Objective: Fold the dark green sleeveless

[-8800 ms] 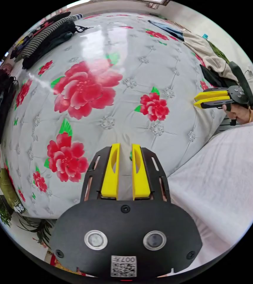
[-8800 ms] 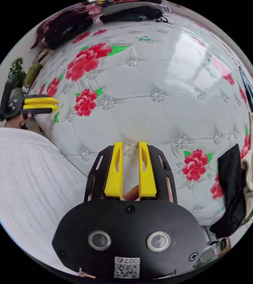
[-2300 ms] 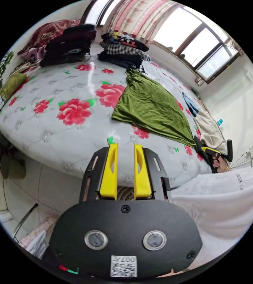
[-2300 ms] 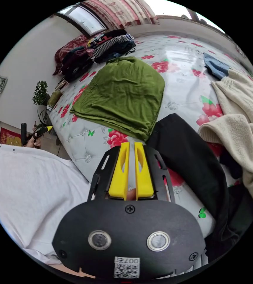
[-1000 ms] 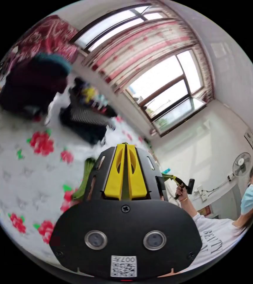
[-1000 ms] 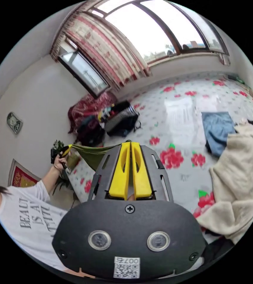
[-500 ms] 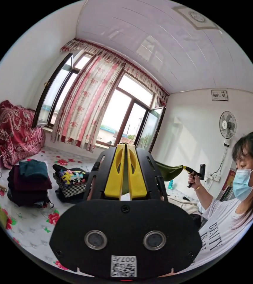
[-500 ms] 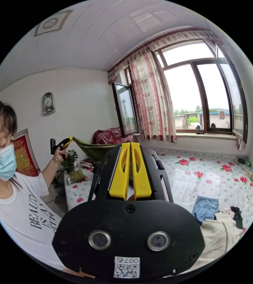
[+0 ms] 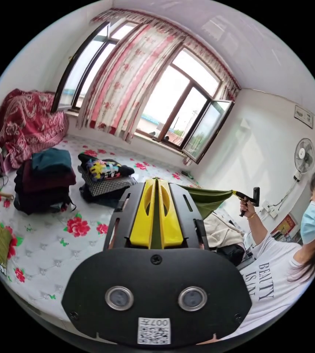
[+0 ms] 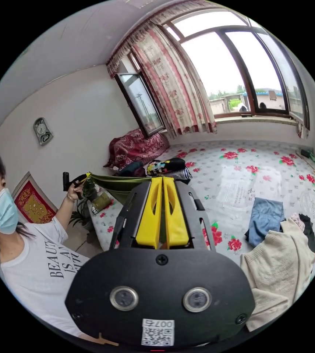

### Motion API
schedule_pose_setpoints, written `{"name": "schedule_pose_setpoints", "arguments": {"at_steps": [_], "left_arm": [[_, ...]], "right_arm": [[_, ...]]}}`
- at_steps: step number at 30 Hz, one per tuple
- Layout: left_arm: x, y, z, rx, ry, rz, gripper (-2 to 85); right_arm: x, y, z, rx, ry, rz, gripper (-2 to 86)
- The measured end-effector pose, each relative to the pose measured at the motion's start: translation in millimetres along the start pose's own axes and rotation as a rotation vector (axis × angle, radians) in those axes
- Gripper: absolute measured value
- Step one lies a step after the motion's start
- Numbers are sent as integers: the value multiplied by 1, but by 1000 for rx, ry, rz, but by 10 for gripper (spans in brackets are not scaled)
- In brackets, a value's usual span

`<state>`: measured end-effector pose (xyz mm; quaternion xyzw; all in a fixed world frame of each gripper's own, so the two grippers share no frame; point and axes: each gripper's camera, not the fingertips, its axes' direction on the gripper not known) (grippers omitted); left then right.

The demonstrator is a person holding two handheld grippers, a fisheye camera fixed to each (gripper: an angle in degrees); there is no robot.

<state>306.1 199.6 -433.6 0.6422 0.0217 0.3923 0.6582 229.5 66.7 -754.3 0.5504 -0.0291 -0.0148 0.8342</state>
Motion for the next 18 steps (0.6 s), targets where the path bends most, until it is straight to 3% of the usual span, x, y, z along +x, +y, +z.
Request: {"name": "schedule_pose_setpoints", "arguments": {"at_steps": [4,8,13,18], "left_arm": [[-55,-14,52,-22,3,-155,-10],[-76,-49,74,52,46,-249,-10],[-24,-76,37,163,72,-100,-9],[33,-17,-22,206,57,51,-10]], "right_arm": [[38,-25,57,-78,92,73,-2],[56,-56,71,-23,121,107,-2],[38,-78,19,215,37,29,-2],[15,-40,-32,276,-55,-103,-2]]}}
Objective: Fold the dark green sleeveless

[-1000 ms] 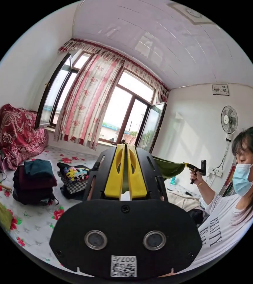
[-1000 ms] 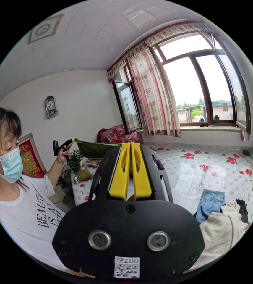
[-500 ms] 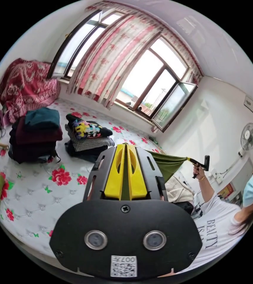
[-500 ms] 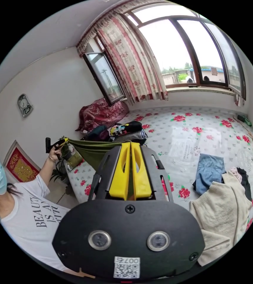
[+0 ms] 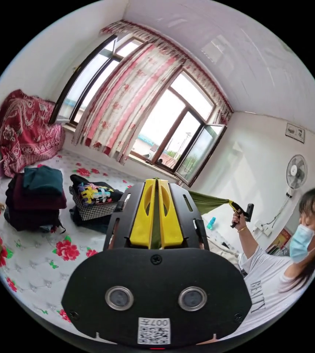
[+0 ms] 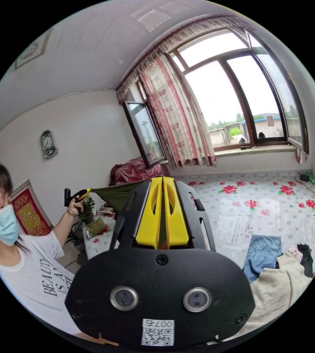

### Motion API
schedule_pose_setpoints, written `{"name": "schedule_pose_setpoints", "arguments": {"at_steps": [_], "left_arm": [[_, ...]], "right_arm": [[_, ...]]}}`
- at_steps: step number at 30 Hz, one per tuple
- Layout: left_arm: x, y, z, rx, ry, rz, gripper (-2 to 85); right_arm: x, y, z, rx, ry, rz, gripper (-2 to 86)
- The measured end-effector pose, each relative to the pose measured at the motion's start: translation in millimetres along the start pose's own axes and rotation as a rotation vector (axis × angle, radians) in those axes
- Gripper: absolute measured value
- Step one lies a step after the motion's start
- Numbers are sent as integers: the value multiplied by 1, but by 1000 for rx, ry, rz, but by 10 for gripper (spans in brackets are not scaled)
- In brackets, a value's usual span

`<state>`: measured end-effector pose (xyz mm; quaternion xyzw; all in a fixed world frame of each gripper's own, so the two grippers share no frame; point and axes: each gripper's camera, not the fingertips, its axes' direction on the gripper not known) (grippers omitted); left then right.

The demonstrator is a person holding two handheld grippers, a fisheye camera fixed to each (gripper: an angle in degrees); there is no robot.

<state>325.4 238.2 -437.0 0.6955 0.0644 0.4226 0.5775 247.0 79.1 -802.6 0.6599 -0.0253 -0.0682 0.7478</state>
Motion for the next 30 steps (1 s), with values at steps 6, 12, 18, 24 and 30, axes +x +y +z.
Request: {"name": "schedule_pose_setpoints", "arguments": {"at_steps": [6,12,18,24,30], "left_arm": [[26,165,-36,-157,-94,42,-9],[-20,407,-19,-490,-232,-185,-8],[-48,559,-28,-688,-229,-451,-8],[-67,580,-32,-702,-203,-504,-7],[-134,549,40,-654,-168,-537,2]], "right_arm": [[-13,118,-42,-140,-78,-45,-2],[25,319,-17,-436,-23,157,-2],[74,496,2,-659,-20,479,-2],[93,551,11,-753,-40,569,-2],[138,520,62,-785,-43,561,0]]}}
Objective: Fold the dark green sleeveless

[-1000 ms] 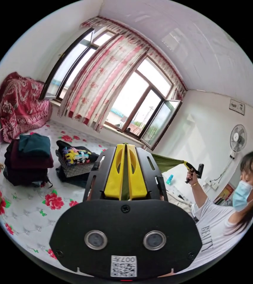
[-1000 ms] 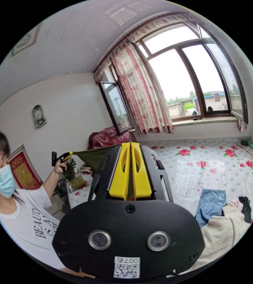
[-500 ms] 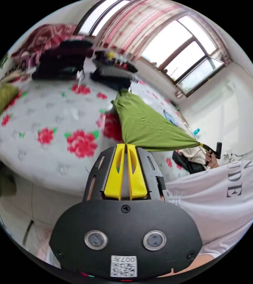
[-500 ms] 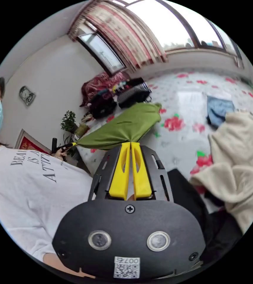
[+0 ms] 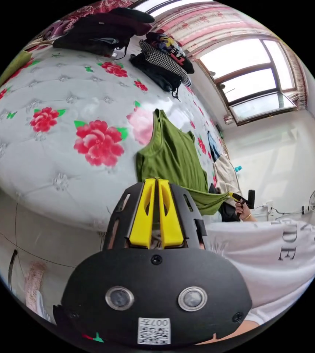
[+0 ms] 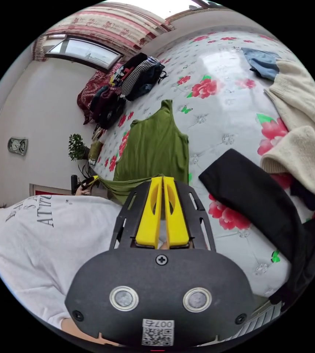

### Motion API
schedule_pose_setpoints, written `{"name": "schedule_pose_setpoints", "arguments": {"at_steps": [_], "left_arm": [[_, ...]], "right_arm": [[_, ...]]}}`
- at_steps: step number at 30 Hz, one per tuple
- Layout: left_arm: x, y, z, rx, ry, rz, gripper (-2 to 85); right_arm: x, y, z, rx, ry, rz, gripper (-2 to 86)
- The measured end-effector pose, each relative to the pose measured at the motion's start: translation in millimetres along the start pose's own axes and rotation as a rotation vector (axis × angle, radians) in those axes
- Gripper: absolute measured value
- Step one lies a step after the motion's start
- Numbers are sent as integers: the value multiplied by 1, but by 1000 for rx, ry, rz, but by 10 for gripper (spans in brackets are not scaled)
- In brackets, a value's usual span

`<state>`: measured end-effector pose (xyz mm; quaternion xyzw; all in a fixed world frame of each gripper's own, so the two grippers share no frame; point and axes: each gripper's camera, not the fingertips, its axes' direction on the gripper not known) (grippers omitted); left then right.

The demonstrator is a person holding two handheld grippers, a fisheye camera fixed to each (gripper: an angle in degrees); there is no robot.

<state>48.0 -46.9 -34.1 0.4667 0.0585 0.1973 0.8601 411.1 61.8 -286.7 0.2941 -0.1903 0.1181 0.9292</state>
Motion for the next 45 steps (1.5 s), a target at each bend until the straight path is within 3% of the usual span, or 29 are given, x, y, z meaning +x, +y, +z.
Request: {"name": "schedule_pose_setpoints", "arguments": {"at_steps": [3,6,10,15,21,24,26,38,42,44,45], "left_arm": [[-14,-37,28,2,-36,-67,20],[-34,-63,56,-37,-82,-171,109],[-29,-47,38,-22,-143,-143,123],[0,28,17,-69,-166,-54,117],[40,96,57,-255,-205,-8,113],[47,98,57,-291,-353,-4,12],[49,94,46,-305,-293,-2,-2],[160,62,-178,45,46,133,-10],[224,42,-268,155,113,293,-10],[246,29,-290,174,52,358,-10],[249,22,-294,178,32,370,-10]], "right_arm": [[15,-46,11,31,42,33,4],[38,-74,25,59,87,119,14],[47,-59,26,61,141,154,21],[33,6,34,-32,176,85,20],[18,59,55,-166,240,6,12],[21,67,55,-202,264,20,5],[17,70,39,-202,258,17,1],[-105,86,-223,233,-115,-181,-2],[-139,95,-327,445,-423,-260,-2],[-157,95,-360,513,-388,-318,-2],[-168,85,-365,468,-272,-298,-2]]}}
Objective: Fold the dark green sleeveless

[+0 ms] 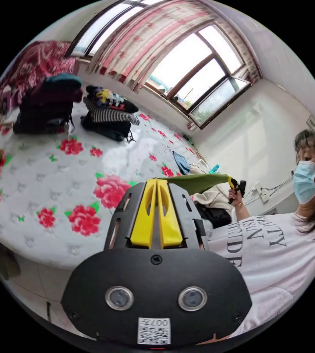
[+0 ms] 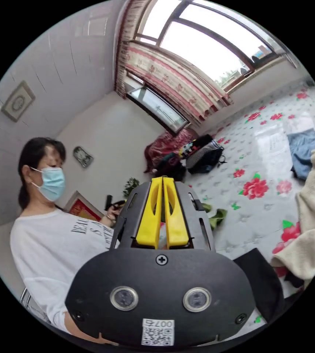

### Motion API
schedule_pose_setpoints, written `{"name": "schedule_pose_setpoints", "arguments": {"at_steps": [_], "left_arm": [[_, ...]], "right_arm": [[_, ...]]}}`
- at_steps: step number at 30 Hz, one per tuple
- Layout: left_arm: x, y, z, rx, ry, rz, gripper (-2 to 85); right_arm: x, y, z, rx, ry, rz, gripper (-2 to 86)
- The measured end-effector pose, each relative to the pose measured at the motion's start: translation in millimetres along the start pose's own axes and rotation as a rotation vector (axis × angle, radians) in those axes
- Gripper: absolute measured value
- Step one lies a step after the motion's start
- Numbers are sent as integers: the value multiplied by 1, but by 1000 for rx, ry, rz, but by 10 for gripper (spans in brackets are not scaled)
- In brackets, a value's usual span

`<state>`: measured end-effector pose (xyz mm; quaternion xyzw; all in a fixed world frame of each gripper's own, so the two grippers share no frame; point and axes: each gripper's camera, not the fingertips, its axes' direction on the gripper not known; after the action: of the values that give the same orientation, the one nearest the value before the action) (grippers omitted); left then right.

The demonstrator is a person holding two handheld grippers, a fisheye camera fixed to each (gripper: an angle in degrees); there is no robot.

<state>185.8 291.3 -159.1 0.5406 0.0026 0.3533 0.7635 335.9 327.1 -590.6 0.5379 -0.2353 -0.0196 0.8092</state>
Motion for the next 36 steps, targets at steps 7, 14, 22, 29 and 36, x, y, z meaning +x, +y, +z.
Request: {"name": "schedule_pose_setpoints", "arguments": {"at_steps": [7,14,22,29,36], "left_arm": [[-33,-109,7,-11,-10,-62,-10],[-6,-173,-58,158,62,-14,-10],[4,-88,-102,172,44,57,-10],[-89,96,-31,-24,-43,-205,-10],[-152,276,15,-194,-48,-542,-10]], "right_arm": [[-23,-95,28,-102,144,-13,-2],[-62,-161,5,47,118,-51,-2],[-107,-105,-17,-7,93,-225,-2],[-48,30,39,-308,219,-148,-2],[60,203,87,-558,230,203,-2]]}}
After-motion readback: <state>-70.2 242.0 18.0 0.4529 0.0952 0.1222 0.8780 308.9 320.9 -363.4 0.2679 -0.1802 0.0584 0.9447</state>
